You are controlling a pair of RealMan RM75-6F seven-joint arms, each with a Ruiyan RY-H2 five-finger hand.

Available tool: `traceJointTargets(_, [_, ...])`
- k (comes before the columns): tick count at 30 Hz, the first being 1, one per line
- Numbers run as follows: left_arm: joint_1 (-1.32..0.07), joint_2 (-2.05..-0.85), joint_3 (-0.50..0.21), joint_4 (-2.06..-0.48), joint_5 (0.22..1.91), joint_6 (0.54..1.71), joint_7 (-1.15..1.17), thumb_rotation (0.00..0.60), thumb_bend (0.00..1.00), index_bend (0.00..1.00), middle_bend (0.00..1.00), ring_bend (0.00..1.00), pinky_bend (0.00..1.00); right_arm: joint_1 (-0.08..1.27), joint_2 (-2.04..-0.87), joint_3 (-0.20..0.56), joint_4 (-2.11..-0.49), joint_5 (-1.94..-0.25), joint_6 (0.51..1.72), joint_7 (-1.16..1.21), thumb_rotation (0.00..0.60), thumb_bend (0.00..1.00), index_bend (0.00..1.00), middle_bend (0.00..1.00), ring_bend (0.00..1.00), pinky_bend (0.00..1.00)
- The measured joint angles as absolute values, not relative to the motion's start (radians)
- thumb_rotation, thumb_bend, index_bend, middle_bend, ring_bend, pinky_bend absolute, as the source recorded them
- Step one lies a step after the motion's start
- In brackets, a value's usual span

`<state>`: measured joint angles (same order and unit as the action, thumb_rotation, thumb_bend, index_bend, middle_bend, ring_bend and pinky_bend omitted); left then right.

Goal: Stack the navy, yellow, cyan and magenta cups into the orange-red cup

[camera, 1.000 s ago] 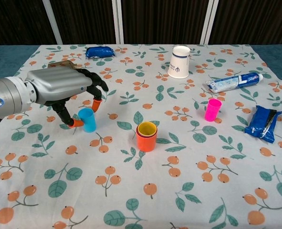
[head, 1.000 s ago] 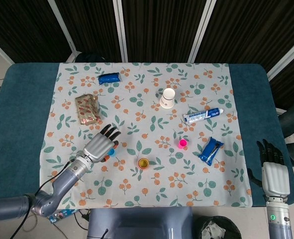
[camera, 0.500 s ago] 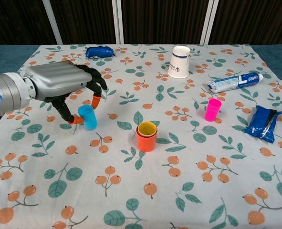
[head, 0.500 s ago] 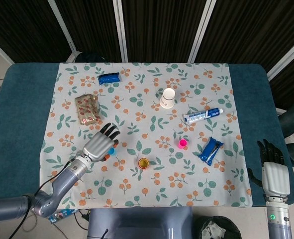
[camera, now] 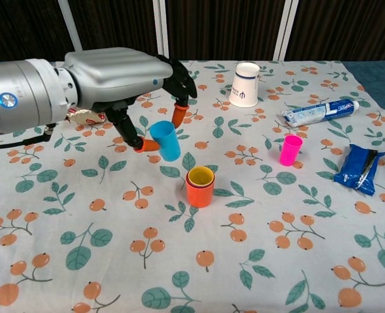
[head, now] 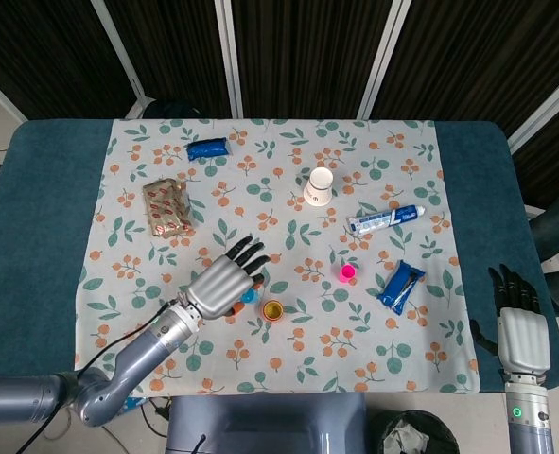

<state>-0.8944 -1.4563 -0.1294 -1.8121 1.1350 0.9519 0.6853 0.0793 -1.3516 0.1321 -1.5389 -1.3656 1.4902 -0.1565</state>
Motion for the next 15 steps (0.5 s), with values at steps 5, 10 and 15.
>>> traceJointTargets(5, [-0.923,-1.477,-0.136,-1.860,1.071,0.967,0.776,0.600,0.34,0.55,0.17,0.00,0.01,0.076,-1.347,0.134,-1.542,-1.366,1.496,-0.151,0.600,0.39,0.00,0.00,0.00,0.10])
traceJointTargets(10, [-0.946,-1.512,-0.139,-1.867,1.020,0.984,0.816,0.600,0.34,0.55,0.17,0.00,0.01,0.076,-1.345,0.134,-1.545,-1.364,1.494,-0.150,0.600,0.39,0.00,0.00,0.00,0.10])
traceJointTargets(15, [-0.961,-1.539,-0.136,-1.846,1.017,0.985,0.816,0.600,0.34,0.55,0.17,0.00,0.01,0.075,-1.345,0.136,-1.546,-1.362,1.496,-0.151,0.600,0.39,0.00,0.00,0.00,0.10])
